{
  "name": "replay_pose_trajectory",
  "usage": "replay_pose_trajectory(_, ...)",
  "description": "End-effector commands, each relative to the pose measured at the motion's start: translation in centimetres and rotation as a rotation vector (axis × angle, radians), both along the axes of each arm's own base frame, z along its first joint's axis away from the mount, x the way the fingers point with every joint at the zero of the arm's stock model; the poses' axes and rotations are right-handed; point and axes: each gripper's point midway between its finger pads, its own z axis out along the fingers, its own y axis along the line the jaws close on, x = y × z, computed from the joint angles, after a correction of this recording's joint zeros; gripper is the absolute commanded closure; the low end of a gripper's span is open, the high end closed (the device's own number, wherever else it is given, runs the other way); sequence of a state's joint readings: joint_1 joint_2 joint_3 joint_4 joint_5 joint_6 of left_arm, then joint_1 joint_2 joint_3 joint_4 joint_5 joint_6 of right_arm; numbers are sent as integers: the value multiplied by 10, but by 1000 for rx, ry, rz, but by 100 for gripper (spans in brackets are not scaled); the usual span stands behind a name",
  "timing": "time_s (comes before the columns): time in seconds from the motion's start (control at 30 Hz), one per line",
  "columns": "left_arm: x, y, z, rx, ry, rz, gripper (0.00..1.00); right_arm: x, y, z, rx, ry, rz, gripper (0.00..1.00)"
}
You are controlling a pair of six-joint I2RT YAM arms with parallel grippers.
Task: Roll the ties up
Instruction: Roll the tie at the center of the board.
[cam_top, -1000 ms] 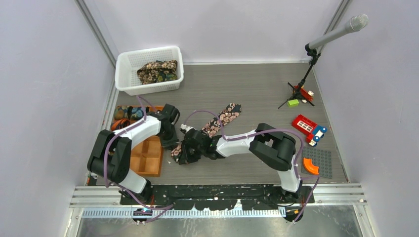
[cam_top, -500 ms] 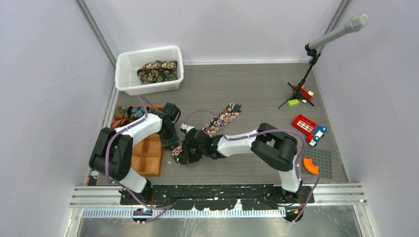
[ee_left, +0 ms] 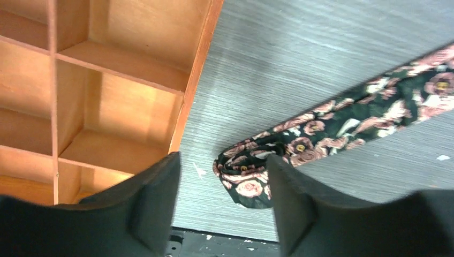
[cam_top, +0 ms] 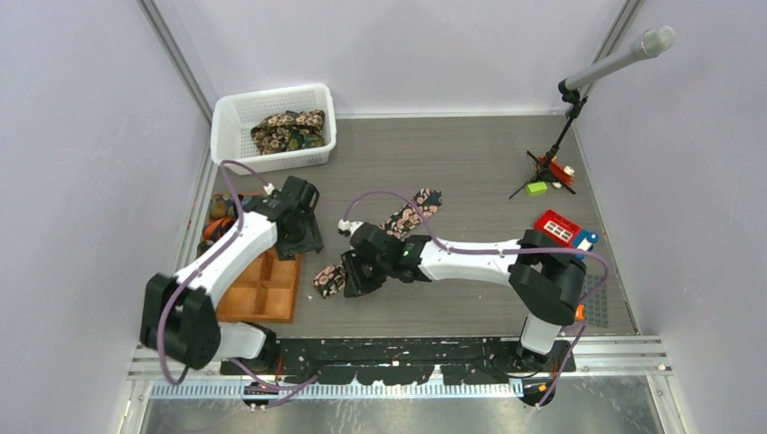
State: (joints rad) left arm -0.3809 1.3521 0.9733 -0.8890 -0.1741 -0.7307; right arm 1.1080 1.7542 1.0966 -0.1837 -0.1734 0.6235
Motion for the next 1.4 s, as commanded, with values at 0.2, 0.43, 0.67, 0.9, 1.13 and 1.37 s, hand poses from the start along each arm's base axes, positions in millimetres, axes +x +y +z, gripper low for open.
replay_pose_trajectory(0.2,-47,15,33,-111,-191,37,29,35,22,73,68,-69,42,66)
replay_pose_trajectory(0.43,-63,-1,34,-268,-257,51,41,51,39,61,40,-43,56,66)
replay_pose_trajectory(0.67,-71,-8,16,-314,-218,64,49,53,48,37,15,2,85,68)
replay_pose_trajectory(0.9,-70,-13,8,-326,-206,54,49,60,47,22,-8,15,83,70)
replay_pose_trajectory(1.13,-70,-14,-4,-321,-193,50,50,65,43,17,-14,21,81,70)
replay_pose_trajectory(1.37,-70,-17,-13,-319,-175,48,51,69,46,25,-1,7,93,70)
